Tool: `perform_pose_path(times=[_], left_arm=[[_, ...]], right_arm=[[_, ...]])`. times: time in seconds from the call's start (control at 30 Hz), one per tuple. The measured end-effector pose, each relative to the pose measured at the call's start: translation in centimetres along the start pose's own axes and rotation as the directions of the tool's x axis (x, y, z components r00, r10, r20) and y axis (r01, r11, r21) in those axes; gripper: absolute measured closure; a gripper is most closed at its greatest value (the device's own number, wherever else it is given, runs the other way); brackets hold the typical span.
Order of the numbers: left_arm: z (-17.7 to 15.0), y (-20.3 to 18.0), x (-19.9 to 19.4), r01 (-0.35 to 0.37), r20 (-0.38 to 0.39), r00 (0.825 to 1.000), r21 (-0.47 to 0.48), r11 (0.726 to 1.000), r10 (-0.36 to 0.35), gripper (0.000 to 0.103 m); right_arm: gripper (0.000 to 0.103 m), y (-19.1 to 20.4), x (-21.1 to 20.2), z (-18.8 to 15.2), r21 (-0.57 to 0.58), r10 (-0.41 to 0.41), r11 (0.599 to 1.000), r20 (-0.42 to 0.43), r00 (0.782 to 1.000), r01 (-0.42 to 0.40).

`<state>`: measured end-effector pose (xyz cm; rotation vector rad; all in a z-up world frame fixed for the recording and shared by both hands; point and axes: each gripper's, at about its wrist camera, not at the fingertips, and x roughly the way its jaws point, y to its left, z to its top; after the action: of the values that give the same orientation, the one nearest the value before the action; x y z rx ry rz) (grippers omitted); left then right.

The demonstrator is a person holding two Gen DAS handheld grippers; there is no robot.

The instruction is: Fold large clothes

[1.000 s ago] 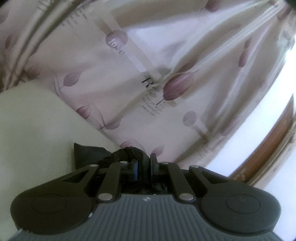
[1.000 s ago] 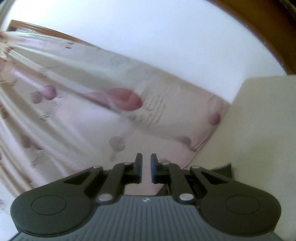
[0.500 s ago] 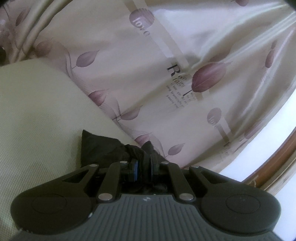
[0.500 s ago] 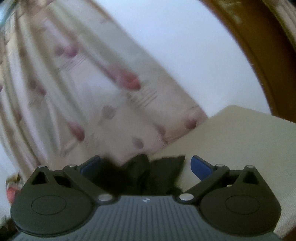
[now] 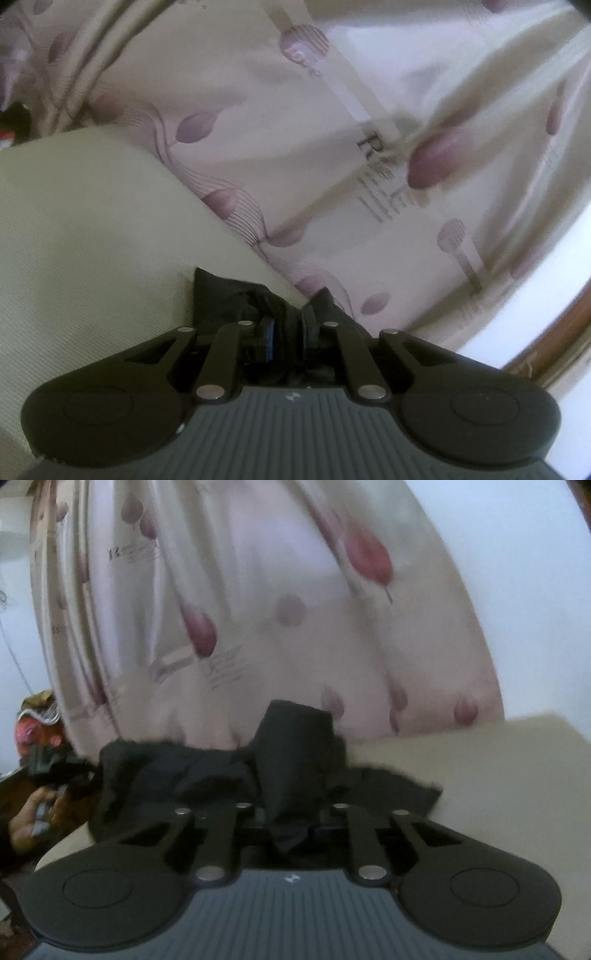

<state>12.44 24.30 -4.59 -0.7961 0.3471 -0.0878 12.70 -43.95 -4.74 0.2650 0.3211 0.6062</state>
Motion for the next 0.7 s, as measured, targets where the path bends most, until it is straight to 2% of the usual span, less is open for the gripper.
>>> perform_pose_path(times=[0.07, 0.13, 0.27, 0.37, 0.5, 0.6, 0.63, 0.67, 0.7], left_arm=[[0.4, 0.3, 0.4, -0.013, 0.025, 1.0, -0.015, 1.0, 0.013, 0.09], [0.8, 0.3, 1.0, -0.02, 0.048, 0.999, -0.011, 1.0, 0.021, 0.09], [1.1, 0.1, 2.8, -0.047, 0.072, 0.996, 0.024, 0.999, 0.046, 0.087], [0.7, 0.4, 4.6, -0.066, 0.061, 0.996, 0.052, 0.996, 0.062, 0.084], [-0.1, 0.9, 6.4, -0.089, 0.051, 0.995, 0.105, 0.99, 0.084, 0.079], [-0.2, 1.2, 6.9, -0.067, 0.055, 0.997, 0.119, 0.991, 0.061, 0.064], [-0.2, 1.2, 7.0, -0.06, 0.052, 0.997, 0.12, 0.991, 0.054, 0.05], [-0.3, 1.2, 6.9, -0.053, 0.058, 0.997, 0.122, 0.991, 0.046, 0.031], [-0.3, 0.9, 6.6, -0.061, 0.081, 0.995, 0.128, 0.99, 0.051, 0.019]], right_arm=[[0.089, -0.6, 1.4, 1.4, 0.027, -0.03, 0.999, 0.028, 0.999, 0.03], [0.089, -1.4, 3.1, 2.7, 0.065, -0.028, 0.998, 0.05, 0.998, 0.025], [0.089, -3.9, 8.4, 3.7, 0.166, -0.051, 0.985, 0.038, 0.998, 0.044], [0.09, -7.0, 12.3, 1.9, 0.305, -0.095, 0.947, -0.026, 0.995, 0.098], [0.089, -8.9, 14.8, -1.5, 0.384, -0.147, 0.907, -0.096, 0.984, 0.173], [0.086, -9.5, 15.6, -2.7, 0.401, -0.176, 0.893, -0.11, 0.978, 0.206], [0.085, -9.6, 15.8, -2.9, 0.406, -0.184, 0.888, -0.115, 0.976, 0.215], [0.083, -9.6, 16.0, -3.0, 0.405, -0.188, 0.887, -0.123, 0.974, 0.223], [0.077, -9.7, 15.7, -3.4, 0.401, -0.2, 0.884, -0.136, 0.97, 0.239]])
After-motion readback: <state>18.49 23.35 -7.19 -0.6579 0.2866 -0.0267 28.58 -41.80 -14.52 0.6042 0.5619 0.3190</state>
